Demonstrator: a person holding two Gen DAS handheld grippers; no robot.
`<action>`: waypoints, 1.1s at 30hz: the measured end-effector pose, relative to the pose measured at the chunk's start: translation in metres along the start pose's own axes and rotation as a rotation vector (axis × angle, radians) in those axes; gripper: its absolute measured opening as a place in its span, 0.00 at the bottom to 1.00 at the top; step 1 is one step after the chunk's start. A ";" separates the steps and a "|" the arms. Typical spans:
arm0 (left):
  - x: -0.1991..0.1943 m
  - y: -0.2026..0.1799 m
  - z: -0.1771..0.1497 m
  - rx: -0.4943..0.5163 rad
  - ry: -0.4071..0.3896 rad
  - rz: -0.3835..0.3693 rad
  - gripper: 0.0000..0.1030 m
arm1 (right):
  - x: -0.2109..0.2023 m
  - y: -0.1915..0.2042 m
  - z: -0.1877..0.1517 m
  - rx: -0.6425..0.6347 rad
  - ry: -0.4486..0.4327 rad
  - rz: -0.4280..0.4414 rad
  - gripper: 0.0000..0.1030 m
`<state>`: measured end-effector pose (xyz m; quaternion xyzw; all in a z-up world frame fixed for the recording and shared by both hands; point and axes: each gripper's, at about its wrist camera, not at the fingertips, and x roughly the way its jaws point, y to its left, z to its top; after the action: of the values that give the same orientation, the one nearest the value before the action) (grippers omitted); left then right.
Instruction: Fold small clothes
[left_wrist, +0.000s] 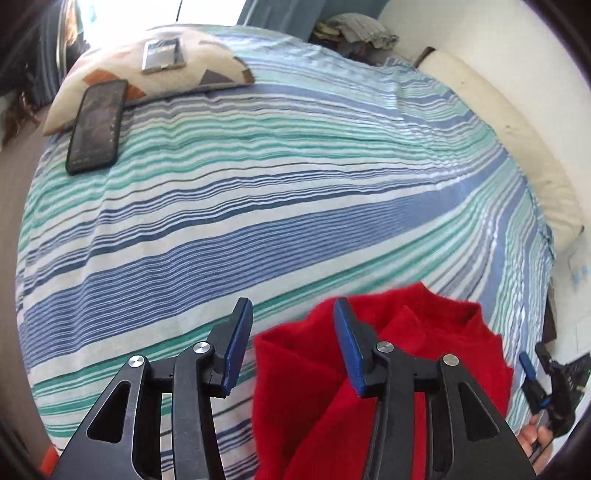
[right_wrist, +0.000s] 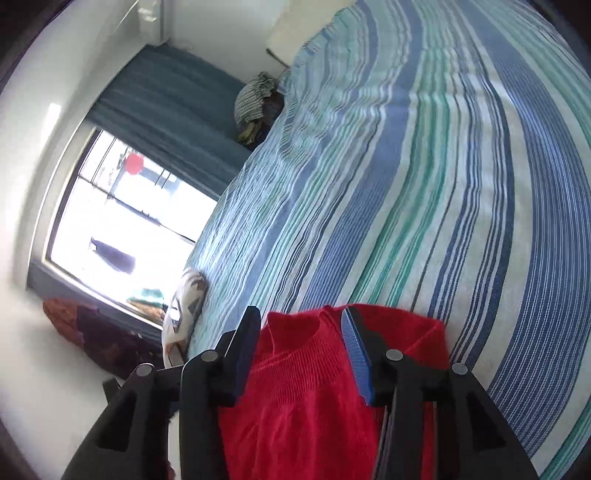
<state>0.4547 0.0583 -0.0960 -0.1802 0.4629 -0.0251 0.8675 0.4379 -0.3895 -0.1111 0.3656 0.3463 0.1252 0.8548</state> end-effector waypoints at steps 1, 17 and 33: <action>-0.012 -0.009 -0.012 0.059 -0.010 -0.047 0.51 | -0.003 0.016 -0.008 -0.100 0.036 -0.004 0.46; 0.004 -0.002 -0.014 0.085 0.046 0.038 0.67 | -0.053 0.019 -0.101 -0.368 0.158 -0.214 0.47; -0.098 -0.076 -0.274 0.575 0.049 0.047 0.89 | -0.134 0.060 -0.250 -0.394 0.082 -0.438 0.66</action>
<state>0.1856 -0.0713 -0.1315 0.0844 0.4618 -0.1396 0.8718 0.1719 -0.2754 -0.1248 0.1038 0.4201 0.0170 0.9014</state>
